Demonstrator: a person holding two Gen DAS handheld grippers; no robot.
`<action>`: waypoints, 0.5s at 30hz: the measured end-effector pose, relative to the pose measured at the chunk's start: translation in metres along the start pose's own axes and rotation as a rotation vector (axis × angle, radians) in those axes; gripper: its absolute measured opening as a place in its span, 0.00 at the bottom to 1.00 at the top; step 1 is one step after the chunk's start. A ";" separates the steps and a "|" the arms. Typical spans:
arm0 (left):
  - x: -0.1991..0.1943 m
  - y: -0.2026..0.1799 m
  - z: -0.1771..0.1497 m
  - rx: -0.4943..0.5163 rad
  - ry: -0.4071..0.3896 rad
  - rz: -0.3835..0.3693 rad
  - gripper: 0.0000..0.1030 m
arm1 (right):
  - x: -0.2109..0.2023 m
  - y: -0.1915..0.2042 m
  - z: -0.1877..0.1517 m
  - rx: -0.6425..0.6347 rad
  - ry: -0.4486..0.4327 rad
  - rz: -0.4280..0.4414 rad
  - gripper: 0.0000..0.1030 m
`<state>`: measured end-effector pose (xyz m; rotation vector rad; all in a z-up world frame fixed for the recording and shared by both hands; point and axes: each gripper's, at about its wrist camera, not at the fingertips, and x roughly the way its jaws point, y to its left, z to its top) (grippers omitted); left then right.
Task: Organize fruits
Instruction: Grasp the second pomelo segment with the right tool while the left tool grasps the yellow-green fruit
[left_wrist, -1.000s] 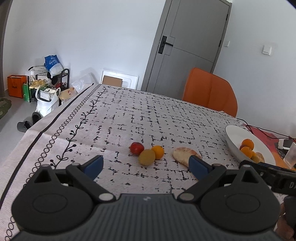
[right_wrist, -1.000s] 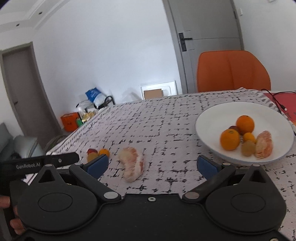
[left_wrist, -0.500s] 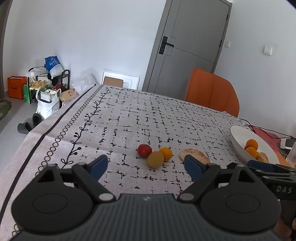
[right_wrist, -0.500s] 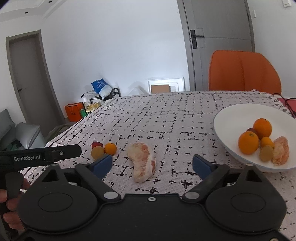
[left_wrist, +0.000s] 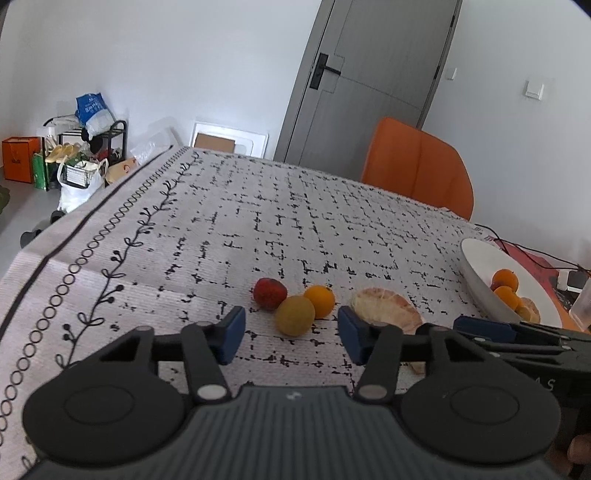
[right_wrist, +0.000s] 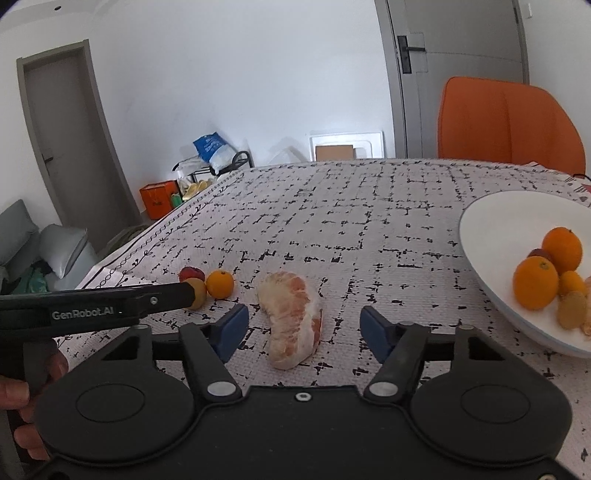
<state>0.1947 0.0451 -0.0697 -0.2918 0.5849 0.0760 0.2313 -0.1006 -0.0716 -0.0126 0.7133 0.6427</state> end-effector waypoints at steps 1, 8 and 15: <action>0.003 0.000 0.000 -0.001 0.005 -0.003 0.48 | 0.002 -0.001 0.000 0.002 0.004 0.002 0.61; 0.016 0.000 0.002 -0.006 0.017 -0.003 0.42 | 0.013 0.000 0.005 -0.023 0.024 0.011 0.60; 0.016 0.006 0.006 -0.036 0.021 -0.033 0.23 | 0.023 0.002 0.007 -0.035 0.040 0.024 0.56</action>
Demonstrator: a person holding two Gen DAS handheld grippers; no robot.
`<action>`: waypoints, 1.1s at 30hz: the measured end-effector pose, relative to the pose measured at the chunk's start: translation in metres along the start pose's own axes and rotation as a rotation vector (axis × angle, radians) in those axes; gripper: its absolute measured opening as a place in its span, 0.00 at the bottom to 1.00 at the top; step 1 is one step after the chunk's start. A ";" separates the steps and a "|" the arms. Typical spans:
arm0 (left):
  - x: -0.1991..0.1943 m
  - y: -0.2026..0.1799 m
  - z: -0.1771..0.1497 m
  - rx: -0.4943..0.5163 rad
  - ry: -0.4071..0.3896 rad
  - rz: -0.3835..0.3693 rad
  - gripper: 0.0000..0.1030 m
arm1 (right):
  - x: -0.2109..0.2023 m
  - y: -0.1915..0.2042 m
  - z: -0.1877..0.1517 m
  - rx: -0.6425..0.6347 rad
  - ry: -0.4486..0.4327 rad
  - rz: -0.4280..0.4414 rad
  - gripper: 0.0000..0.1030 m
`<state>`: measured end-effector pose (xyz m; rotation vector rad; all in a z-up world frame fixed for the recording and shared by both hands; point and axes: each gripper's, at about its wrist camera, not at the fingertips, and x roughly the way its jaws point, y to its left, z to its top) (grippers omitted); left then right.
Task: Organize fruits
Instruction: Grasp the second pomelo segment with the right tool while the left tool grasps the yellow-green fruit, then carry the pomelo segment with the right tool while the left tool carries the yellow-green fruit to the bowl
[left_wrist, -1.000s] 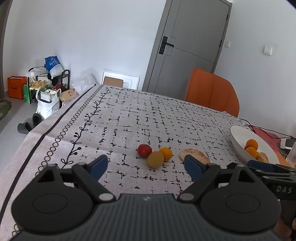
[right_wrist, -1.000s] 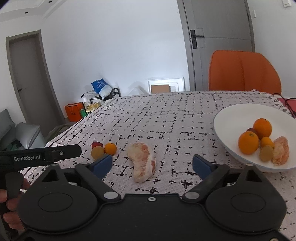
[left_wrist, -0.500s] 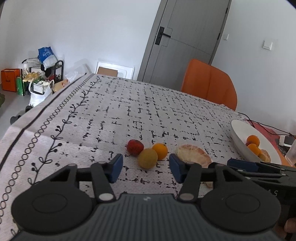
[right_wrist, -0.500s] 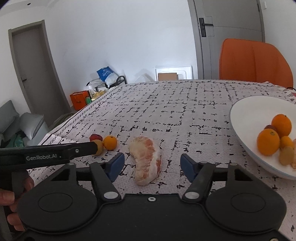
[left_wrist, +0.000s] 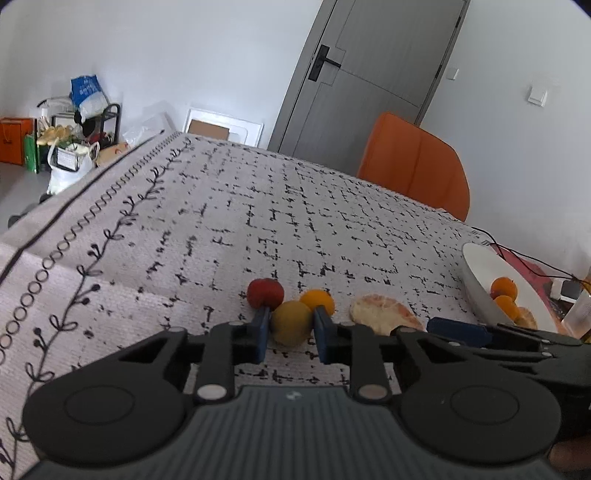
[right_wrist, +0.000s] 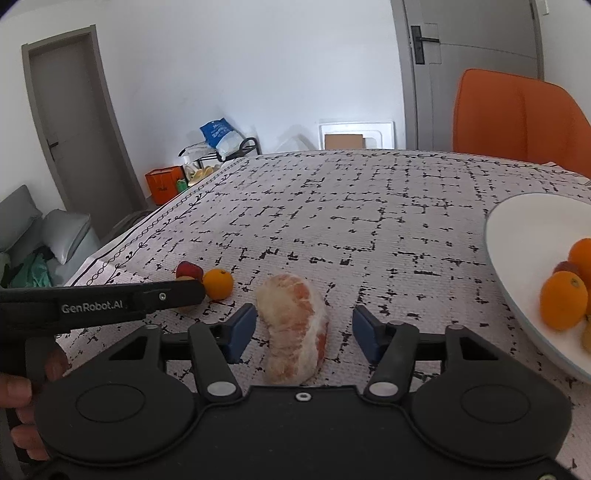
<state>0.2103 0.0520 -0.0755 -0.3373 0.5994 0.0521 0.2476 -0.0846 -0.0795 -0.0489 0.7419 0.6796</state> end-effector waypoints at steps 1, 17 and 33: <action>-0.001 0.000 0.001 0.002 -0.002 0.002 0.23 | 0.001 0.001 0.001 -0.004 0.001 0.003 0.56; -0.011 0.009 -0.003 -0.024 -0.009 0.022 0.23 | 0.004 0.004 -0.002 -0.072 0.011 0.007 0.37; -0.018 -0.014 -0.003 0.014 -0.034 -0.018 0.23 | -0.029 -0.007 -0.005 -0.069 -0.053 -0.011 0.33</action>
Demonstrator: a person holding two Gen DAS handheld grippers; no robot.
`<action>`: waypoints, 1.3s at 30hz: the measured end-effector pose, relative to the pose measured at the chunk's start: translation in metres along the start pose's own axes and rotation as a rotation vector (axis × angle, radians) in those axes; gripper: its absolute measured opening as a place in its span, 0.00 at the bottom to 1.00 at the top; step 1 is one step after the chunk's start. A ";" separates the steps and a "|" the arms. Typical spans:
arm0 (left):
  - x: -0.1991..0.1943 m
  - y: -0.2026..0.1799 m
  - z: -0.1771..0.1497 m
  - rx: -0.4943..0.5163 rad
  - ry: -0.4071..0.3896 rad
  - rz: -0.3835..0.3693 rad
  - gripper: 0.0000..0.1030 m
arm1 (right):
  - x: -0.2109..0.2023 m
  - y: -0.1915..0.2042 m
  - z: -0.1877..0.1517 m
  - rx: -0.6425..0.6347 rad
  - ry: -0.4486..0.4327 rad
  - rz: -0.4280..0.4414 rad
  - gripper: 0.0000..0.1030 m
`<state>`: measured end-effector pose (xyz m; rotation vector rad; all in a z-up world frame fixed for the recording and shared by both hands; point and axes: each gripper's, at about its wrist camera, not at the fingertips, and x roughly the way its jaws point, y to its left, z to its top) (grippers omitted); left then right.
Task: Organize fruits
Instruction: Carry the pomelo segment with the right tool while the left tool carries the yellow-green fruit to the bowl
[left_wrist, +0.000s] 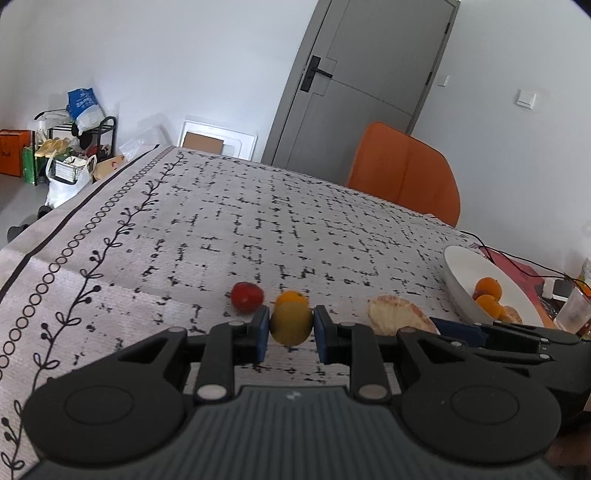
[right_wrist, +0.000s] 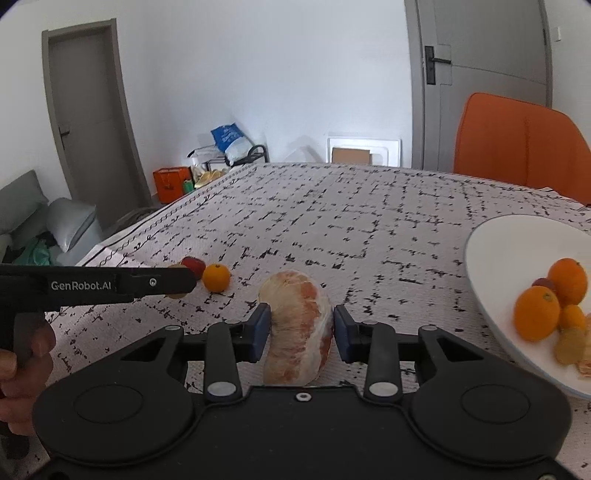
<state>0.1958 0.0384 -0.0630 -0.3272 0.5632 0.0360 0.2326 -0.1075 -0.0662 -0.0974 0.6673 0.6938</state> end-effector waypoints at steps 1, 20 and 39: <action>0.000 -0.002 0.000 0.003 -0.001 -0.002 0.23 | -0.002 -0.002 0.000 0.009 -0.011 -0.009 0.33; 0.016 -0.060 0.009 0.081 -0.014 -0.077 0.23 | -0.041 -0.052 -0.001 0.120 -0.104 -0.132 0.34; 0.043 -0.129 0.012 0.168 -0.004 -0.169 0.24 | -0.079 -0.117 -0.012 0.220 -0.156 -0.270 0.34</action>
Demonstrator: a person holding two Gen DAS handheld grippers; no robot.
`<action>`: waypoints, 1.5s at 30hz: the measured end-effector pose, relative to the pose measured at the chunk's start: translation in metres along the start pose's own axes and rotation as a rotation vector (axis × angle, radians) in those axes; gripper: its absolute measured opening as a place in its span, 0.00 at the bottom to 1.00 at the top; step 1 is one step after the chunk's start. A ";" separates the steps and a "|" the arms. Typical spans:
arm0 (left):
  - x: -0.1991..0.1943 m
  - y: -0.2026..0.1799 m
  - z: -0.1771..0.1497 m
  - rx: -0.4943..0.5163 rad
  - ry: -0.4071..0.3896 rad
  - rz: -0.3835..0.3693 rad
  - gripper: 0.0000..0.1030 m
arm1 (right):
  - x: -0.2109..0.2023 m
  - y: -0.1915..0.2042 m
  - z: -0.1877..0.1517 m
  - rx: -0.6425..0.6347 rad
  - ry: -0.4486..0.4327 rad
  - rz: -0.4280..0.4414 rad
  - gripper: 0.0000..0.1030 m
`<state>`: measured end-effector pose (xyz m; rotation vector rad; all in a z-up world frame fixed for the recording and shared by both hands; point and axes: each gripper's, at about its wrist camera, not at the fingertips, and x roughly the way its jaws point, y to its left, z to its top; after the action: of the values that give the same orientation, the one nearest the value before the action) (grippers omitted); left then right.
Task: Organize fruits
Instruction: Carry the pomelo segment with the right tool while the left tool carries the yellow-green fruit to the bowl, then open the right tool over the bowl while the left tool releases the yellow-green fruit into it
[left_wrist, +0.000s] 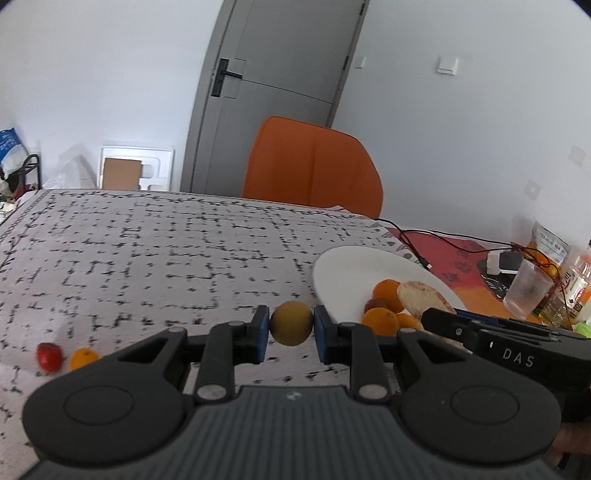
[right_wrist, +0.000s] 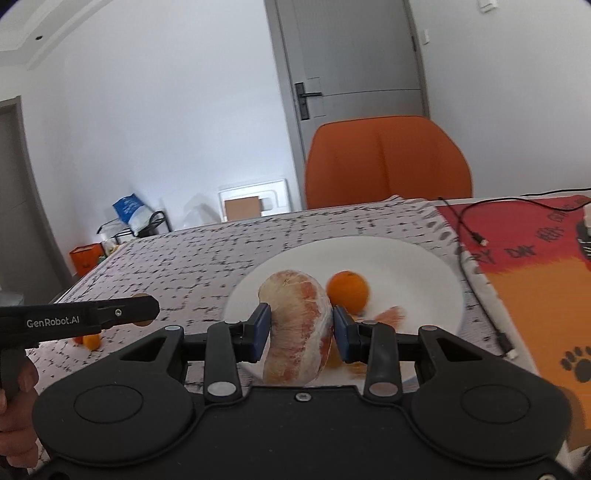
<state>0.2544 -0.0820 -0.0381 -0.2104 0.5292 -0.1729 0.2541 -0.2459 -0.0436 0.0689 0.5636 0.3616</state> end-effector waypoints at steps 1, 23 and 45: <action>0.003 -0.003 0.001 0.008 0.000 -0.004 0.24 | -0.001 -0.003 0.001 0.003 -0.004 -0.006 0.34; 0.050 -0.033 0.016 0.073 0.033 -0.004 0.24 | 0.017 -0.058 0.015 0.059 -0.030 -0.076 0.34; 0.071 -0.051 0.027 0.097 0.028 -0.028 0.24 | 0.006 -0.055 0.012 0.090 -0.057 -0.035 0.62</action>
<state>0.3235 -0.1424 -0.0373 -0.1208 0.5450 -0.2290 0.2822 -0.2949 -0.0457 0.1550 0.5244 0.2997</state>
